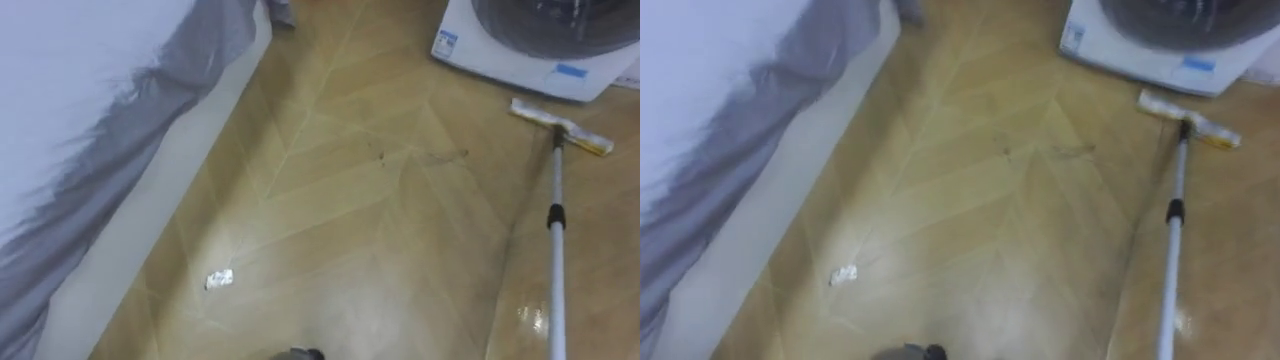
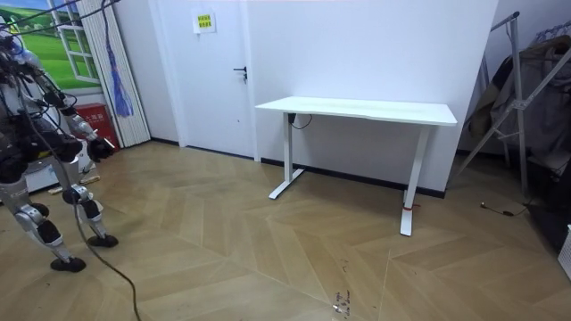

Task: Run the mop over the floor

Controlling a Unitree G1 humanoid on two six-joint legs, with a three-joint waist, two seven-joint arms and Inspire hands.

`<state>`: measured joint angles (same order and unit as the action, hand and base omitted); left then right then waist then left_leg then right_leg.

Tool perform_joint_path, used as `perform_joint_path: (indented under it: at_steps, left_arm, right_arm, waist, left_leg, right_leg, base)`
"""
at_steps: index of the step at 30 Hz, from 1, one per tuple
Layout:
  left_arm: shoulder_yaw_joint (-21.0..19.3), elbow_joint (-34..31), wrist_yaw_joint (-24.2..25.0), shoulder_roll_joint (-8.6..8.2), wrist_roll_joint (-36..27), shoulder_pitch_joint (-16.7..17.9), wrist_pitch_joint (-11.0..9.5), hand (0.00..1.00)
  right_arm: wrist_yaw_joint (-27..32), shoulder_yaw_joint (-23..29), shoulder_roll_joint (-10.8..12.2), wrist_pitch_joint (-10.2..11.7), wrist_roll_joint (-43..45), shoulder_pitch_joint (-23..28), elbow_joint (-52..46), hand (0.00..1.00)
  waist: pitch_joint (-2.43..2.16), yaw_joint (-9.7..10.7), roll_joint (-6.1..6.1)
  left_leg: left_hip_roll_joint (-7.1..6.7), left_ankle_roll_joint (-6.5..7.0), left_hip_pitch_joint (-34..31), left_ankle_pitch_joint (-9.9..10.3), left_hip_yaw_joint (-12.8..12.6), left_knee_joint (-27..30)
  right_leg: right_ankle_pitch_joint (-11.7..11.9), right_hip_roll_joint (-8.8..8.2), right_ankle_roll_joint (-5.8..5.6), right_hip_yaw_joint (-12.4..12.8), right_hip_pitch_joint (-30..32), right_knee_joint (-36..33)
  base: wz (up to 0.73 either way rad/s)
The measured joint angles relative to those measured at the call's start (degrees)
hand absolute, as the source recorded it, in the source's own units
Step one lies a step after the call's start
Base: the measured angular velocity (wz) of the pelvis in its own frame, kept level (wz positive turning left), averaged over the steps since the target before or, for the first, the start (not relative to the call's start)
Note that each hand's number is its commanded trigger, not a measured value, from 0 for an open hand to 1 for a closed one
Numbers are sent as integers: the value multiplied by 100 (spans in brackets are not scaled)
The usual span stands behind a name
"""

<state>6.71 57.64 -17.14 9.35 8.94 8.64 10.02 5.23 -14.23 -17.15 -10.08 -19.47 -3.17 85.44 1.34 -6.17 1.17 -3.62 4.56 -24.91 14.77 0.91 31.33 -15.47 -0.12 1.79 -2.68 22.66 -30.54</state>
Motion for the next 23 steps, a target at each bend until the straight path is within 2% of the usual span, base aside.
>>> perform_joint_path:
  at_steps: [2,3,5,8,10,14,17,23]
  left_arm:
    - [-41,33,-2,6,21,112,-5,0]
    - [-52,25,-5,8,26,141,-9,0]
    - [-127,79,-4,3,87,250,-34,0]
    - [-246,203,8,-11,301,266,-27,0]
    - [-449,202,8,-65,314,311,7,0]
    - [-745,196,50,-208,326,364,148,0]
    - [-918,190,107,-218,580,361,168,0]
    - [-1113,197,276,-217,811,429,236,0]
  right_arm:
    - [8,-1,69,-2,294,327,-4,100]
    - [6,-1,103,0,387,383,-3,100]
    - [-52,8,207,1,583,564,-5,100]
    - [-129,89,298,-11,733,725,-9,100]
    - [-167,186,338,-67,884,738,-41,100]
    - [-239,318,464,-256,1101,798,-143,100]
    - [-359,423,527,-376,1150,838,-320,100]
    - [-419,771,597,-396,1482,943,-449,100]
  waist:
    - [-43,155,-59]
    - [-43,187,-84]
    - [-105,285,-192]
    - [-129,290,-277]
    - [-126,286,-323]
    - [-108,309,-402]
    - [-108,295,-472]
    - [-109,332,-434]
  left_leg:
    - [1,-5,528,-17,-32,-375]
    - [2,-11,675,-27,-52,-487]
    - [0,-43,1176,-76,-71,-909]
    - [24,-66,1701,-89,-115,-1232]
    - [63,-69,1930,-88,-215,-1349]
    - [80,-84,2377,-78,-248,-1491]
    - [88,-90,2571,-75,-258,-1624]
    - [91,-87,2759,-75,-275,-1698]
  right_leg:
    - [10,-8,3,49,-479,328]
    - [11,-23,6,71,-603,414]
    - [34,-8,34,119,-1035,750]
    - [44,22,60,154,-1483,1010]
    - [43,40,69,172,-1675,1119]
    - [53,51,87,177,-2172,1397]
    - [50,65,89,197,-2301,1404]
    - [81,66,70,205,-2499,1497]
  base:
    - [-9]
    - [-14]
    - [-13]
    - [-10]
    - [-23]
    - [-10]
    - [-3]
    - [-1]
